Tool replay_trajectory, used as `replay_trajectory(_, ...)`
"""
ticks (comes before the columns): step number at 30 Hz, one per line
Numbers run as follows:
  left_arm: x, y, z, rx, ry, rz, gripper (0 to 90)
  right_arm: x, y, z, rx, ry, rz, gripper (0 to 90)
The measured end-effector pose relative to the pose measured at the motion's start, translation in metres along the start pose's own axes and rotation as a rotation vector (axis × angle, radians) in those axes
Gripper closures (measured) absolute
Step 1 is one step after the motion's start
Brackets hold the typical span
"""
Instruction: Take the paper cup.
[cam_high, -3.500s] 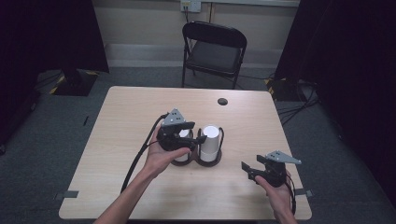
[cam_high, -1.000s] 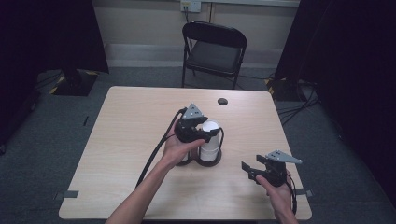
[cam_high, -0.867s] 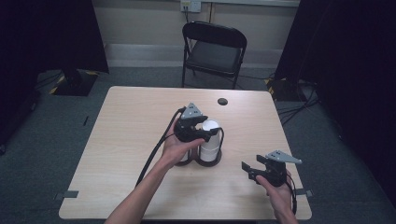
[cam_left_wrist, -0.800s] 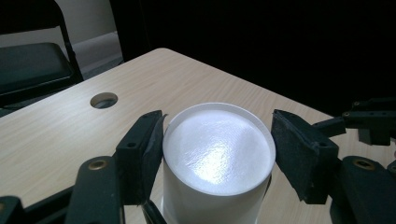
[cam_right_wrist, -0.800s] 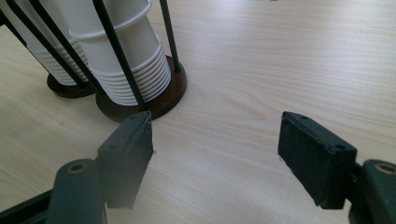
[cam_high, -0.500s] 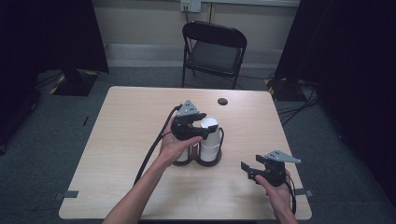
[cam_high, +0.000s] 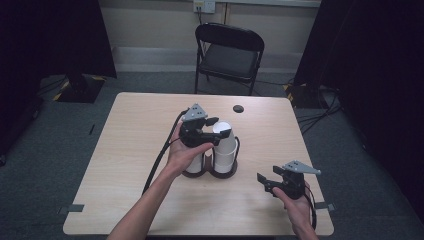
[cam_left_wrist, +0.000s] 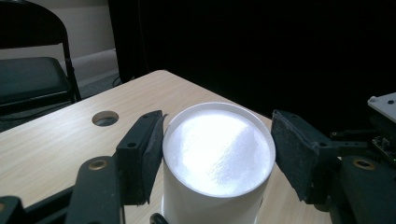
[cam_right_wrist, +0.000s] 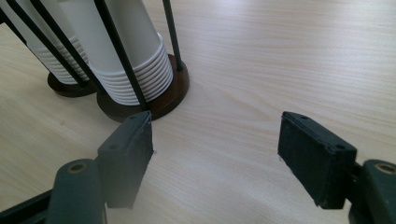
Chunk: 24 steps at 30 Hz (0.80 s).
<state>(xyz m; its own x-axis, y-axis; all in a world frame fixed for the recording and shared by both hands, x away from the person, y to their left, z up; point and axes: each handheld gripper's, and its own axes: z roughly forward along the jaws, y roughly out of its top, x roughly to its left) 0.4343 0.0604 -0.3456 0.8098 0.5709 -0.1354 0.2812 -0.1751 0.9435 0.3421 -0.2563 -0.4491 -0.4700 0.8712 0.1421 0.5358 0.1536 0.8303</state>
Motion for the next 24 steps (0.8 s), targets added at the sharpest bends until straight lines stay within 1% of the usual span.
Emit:
replay_trajectory(2,0.000,0.002,-0.001,0.004,-0.001,0.006,36.1,0.000,0.000,0.000,0.000,0.000,-0.002,26.3)
replay_trajectory(7,-0.001,0.010,-0.002,-0.008,-0.007,0.013,36.1,0.000,0.000,0.000,-0.001,0.001,-0.003,26.3)
replay_trajectory(10,-0.001,0.011,-0.003,-0.009,-0.008,0.019,36.1,0.000,0.000,0.000,-0.002,0.001,0.000,26.3)
replay_trajectory(15,-0.001,0.015,-0.010,-0.038,-0.003,0.008,36.1,0.000,0.000,0.000,0.000,0.000,-0.002,26.3)
replay_trajectory(17,0.000,0.016,-0.011,-0.042,-0.008,0.004,36.1,0.000,0.000,0.000,0.001,0.000,-0.003,26.3)
replay_trajectory(20,0.001,0.016,-0.015,-0.043,0.003,0.004,36.1,0.000,0.000,0.000,0.000,-0.001,-0.002,26.3)
replay_trajectory(22,0.001,0.018,-0.020,-0.060,-0.001,-0.002,36.1,0.001,0.000,0.000,-0.001,-0.001,-0.003,26.3)
replay_trajectory(24,0.001,0.019,-0.022,-0.061,-0.001,-0.004,36.1,0.001,0.000,0.000,-0.001,-0.001,-0.003,26.3)
